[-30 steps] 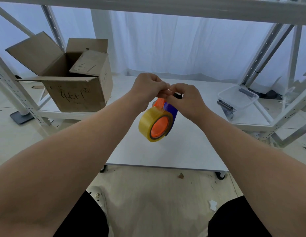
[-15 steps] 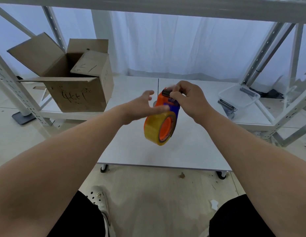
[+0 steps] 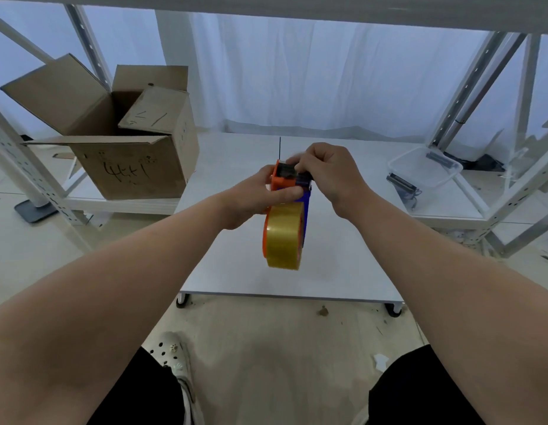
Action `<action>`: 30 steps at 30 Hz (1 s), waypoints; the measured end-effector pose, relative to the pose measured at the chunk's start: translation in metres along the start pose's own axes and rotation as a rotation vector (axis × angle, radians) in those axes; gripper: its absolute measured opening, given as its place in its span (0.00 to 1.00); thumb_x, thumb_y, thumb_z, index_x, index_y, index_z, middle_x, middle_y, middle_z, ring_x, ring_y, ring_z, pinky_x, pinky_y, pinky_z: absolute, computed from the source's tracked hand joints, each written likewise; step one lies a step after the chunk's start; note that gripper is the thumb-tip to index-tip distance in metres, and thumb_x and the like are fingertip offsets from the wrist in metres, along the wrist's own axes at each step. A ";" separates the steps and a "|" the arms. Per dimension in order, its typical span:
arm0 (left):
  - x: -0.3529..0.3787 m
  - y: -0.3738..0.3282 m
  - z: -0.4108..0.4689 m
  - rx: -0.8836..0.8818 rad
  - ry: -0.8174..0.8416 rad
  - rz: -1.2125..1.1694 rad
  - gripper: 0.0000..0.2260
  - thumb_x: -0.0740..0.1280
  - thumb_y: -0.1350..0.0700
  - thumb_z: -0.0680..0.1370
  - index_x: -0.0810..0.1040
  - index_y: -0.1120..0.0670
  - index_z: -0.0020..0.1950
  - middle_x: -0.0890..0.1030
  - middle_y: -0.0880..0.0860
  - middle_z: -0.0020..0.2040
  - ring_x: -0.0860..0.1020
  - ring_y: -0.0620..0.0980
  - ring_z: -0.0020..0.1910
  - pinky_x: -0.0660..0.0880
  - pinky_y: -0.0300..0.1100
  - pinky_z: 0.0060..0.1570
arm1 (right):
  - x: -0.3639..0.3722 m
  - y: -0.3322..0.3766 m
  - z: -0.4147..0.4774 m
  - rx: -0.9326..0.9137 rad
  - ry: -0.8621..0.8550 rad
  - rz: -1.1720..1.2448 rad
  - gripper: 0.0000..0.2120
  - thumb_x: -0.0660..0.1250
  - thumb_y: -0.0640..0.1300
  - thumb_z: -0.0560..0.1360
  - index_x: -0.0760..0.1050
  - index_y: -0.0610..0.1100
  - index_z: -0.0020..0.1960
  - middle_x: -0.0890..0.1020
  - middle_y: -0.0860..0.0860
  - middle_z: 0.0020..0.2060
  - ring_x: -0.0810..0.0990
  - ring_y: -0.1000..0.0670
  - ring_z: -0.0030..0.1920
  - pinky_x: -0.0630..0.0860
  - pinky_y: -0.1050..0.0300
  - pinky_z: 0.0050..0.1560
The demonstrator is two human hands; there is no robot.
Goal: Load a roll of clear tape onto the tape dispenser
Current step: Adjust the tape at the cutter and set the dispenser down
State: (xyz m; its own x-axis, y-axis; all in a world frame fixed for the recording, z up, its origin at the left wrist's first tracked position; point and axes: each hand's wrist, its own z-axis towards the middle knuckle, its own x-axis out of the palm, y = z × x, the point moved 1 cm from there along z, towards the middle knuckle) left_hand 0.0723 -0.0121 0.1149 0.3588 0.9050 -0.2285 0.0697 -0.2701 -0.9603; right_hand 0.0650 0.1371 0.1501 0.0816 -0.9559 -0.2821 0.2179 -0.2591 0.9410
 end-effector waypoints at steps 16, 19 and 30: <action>-0.029 0.004 -0.002 0.081 -0.306 -0.003 0.20 0.65 0.45 0.75 0.69 0.57 0.59 0.79 0.55 0.55 0.79 0.51 0.52 0.77 0.42 0.47 | -0.015 0.001 0.005 0.022 -0.133 -0.096 0.10 0.63 0.38 0.74 0.76 0.29 0.45 0.82 0.37 0.45 0.80 0.47 0.45 0.80 0.47 0.53; -0.020 0.003 -0.005 0.058 -0.263 -0.019 0.19 0.66 0.47 0.76 0.67 0.56 0.60 0.77 0.55 0.55 0.80 0.51 0.50 0.80 0.43 0.44 | -0.011 0.001 0.001 0.044 -0.110 -0.050 0.07 0.62 0.38 0.75 0.75 0.34 0.43 0.83 0.39 0.47 0.82 0.47 0.45 0.82 0.52 0.48; -0.001 0.005 0.001 0.128 -0.517 -0.133 0.22 0.59 0.46 0.80 0.60 0.56 0.67 0.73 0.53 0.59 0.76 0.47 0.51 0.76 0.37 0.43 | -0.008 0.006 0.000 0.022 -0.062 -0.052 0.07 0.59 0.37 0.75 0.70 0.42 0.38 0.83 0.45 0.38 0.82 0.49 0.35 0.80 0.59 0.38</action>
State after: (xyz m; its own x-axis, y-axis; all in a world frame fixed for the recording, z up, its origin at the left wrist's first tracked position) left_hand 0.0712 -0.0141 0.1105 -0.1517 0.9809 -0.1218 -0.0425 -0.1296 -0.9907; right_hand 0.0659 0.1428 0.1581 0.0099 -0.9475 -0.3195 0.1986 -0.3113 0.9293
